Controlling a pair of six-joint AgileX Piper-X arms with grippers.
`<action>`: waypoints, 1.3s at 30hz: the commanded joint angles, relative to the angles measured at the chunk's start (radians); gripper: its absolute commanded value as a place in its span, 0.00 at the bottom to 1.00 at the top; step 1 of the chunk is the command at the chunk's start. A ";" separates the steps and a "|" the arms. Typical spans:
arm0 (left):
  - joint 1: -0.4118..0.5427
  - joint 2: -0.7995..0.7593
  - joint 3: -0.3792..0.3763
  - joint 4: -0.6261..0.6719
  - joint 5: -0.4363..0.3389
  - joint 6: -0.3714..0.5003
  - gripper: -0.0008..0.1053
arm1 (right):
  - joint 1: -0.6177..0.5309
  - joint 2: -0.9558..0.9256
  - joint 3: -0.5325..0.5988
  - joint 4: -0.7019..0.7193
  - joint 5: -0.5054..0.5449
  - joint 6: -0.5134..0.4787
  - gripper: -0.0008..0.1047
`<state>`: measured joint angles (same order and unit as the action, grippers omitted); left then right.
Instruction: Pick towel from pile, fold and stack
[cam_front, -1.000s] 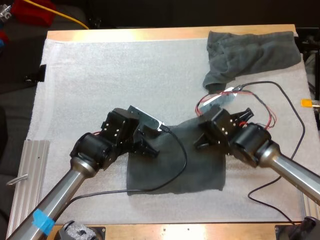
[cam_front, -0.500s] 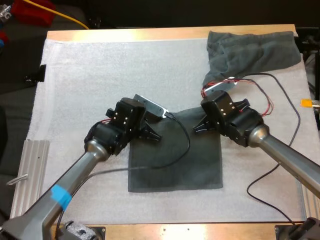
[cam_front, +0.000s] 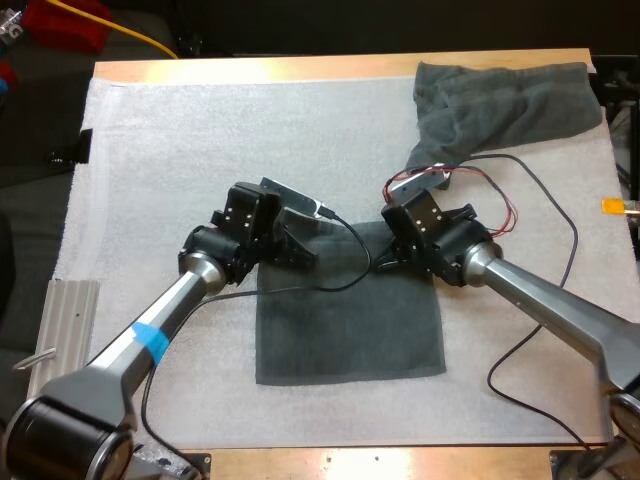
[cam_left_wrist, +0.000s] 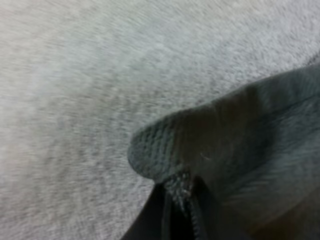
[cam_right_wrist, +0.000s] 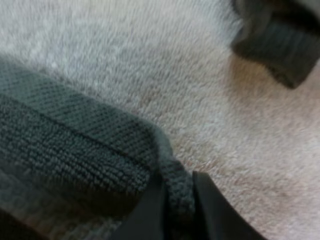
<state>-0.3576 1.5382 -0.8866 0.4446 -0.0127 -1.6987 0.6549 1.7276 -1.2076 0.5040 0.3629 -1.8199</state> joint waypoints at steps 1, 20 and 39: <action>0.000 0.005 0.000 -0.014 0.013 -0.001 0.01 | -0.004 0.007 -0.005 -0.005 0.006 -0.008 0.02; 0.000 0.052 -0.004 0.029 -0.142 -0.001 0.66 | -0.004 0.076 -0.005 -0.020 0.281 -0.001 0.72; 0.000 -0.323 -0.004 0.294 -0.053 -0.060 0.66 | 0.000 -0.215 -0.005 0.241 0.160 0.122 0.74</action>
<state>-0.3568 1.2219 -0.8854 0.7285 -0.0673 -1.7454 0.6549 1.5194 -1.2094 0.7279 0.5255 -1.7047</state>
